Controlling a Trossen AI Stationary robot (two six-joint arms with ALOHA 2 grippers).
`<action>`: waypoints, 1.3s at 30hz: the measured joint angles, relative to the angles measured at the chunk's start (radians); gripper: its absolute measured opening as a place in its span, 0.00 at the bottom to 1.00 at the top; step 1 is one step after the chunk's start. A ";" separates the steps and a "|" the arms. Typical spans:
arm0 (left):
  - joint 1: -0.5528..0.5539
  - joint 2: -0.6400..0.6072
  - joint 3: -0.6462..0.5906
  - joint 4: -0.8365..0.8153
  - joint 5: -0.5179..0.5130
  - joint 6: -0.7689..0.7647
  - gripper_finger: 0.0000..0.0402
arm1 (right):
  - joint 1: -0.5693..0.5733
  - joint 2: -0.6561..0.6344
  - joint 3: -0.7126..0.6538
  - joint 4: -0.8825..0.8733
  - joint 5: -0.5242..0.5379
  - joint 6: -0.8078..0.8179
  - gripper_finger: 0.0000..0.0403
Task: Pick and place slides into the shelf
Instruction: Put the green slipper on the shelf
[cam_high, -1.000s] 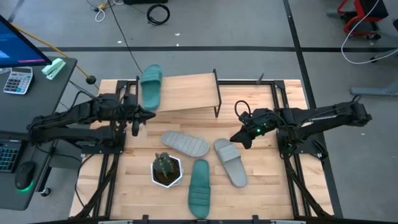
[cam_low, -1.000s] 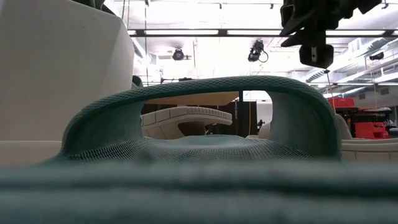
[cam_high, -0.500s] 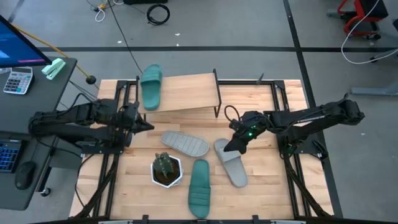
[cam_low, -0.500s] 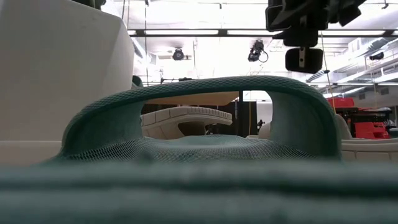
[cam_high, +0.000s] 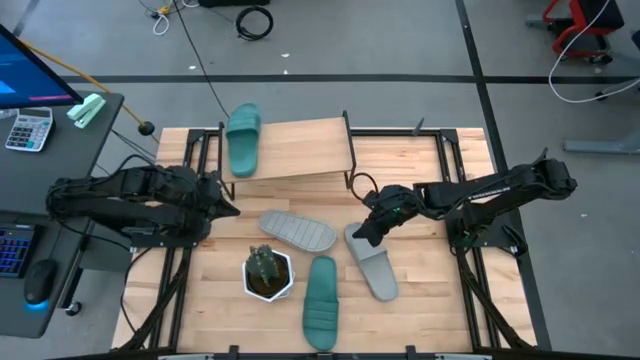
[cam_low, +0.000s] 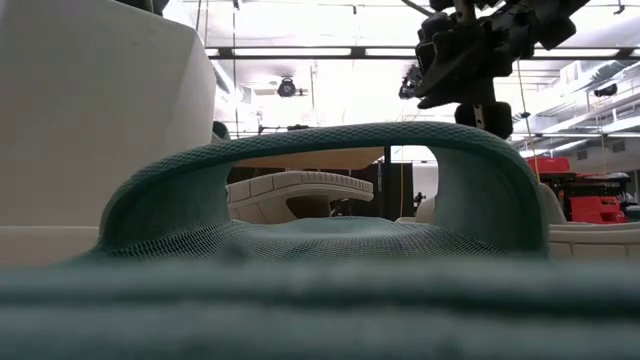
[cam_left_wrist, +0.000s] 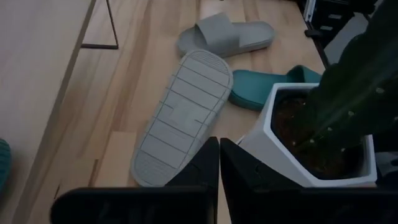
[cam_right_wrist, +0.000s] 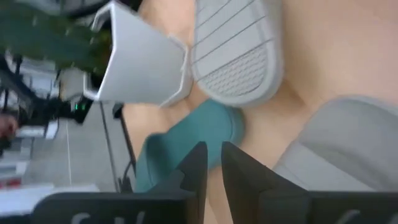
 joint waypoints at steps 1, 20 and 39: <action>0.000 0.000 0.000 0.000 0.000 0.000 0.03 | 0.000 -0.002 0.000 0.006 0.004 0.010 0.13; 0.000 0.000 0.000 -0.007 0.098 0.025 0.05 | 0.165 0.168 0.035 0.223 -0.129 -0.192 0.20; 0.000 0.000 0.000 0.000 0.098 0.025 0.03 | 0.263 0.506 0.302 0.115 -0.267 -0.363 0.41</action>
